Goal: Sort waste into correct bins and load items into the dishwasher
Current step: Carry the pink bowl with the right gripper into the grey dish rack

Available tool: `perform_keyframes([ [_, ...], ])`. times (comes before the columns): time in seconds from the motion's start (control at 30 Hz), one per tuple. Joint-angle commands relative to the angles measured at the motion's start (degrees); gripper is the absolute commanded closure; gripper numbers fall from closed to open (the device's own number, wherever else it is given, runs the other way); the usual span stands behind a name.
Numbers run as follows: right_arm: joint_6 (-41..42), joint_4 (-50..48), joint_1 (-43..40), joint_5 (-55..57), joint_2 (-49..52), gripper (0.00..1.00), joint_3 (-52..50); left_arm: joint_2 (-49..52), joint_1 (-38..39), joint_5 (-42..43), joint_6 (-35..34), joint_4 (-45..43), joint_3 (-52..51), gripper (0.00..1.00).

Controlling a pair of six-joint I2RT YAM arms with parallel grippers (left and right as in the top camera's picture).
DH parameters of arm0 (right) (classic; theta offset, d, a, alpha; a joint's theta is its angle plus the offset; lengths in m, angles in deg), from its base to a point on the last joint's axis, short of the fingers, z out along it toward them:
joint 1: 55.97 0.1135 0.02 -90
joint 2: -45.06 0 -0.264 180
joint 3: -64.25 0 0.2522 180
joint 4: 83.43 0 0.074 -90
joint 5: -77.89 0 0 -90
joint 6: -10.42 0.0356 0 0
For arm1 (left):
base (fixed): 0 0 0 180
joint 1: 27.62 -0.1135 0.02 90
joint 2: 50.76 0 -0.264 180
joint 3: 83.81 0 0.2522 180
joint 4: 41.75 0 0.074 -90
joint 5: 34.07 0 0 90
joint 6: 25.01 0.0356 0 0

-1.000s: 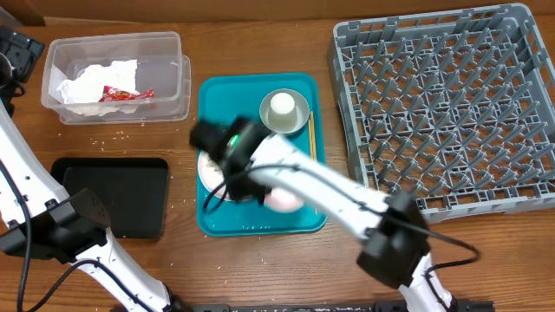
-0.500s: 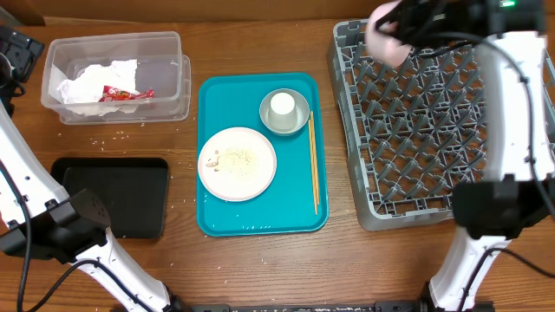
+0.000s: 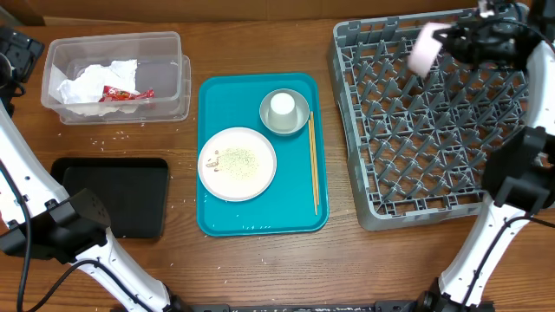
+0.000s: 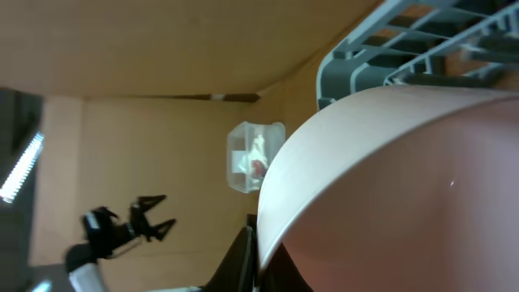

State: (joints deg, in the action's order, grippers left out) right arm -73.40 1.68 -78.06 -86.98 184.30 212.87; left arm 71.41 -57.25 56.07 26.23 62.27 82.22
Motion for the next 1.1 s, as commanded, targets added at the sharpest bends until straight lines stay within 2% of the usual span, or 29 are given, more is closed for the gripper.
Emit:
perform_keyframes([
  [0.0,-0.15,1.07,-1.03,-5.81,0.81,0.96,0.07,0.33,0.39,-0.57,1.09,-0.07,-0.02,0.0],
  [0.4,1.38,-5.73,-1.81,-12.13,4.61,0.96,-4.37,0.33,0.39,-0.57,1.09,-0.07,-0.02,0.0],
  [0.47,1.55,-4.37,-1.86,-9.84,5.66,0.96,-4.81,0.33,0.39,-0.57,1.09,-0.07,-0.02,0.0],
  [0.53,5.07,-2.91,-2.89,-1.31,5.81,0.96,-5.92,0.33,0.39,-0.57,1.09,-0.07,-0.02,0.0],
  [0.63,5.46,-0.42,-4.46,1.77,5.22,0.96,-5.75,0.33,0.39,-0.57,1.09,-0.07,-0.02,0.0],
  [0.7,5.66,0.68,-5.4,4.52,4.09,0.92,-5.75,0.33,0.39,-0.57,1.09,-0.07,-0.02,0.0],
  [0.83,9.25,3.54,-7.08,17.0,-0.55,0.8,-5.14,0.33,0.39,-0.57,1.09,-0.07,-0.02,0.0],
  [0.97,14.97,6.84,-8.46,29.53,-8.28,0.6,-2.62,0.33,0.39,-0.59,1.09,-0.07,-0.02,0.0],
  [1.07,15.34,7.56,-8.17,34.51,-13.46,0.56,-2.51,0.33,0.39,-0.57,1.09,-0.07,-0.02,0.0],
])
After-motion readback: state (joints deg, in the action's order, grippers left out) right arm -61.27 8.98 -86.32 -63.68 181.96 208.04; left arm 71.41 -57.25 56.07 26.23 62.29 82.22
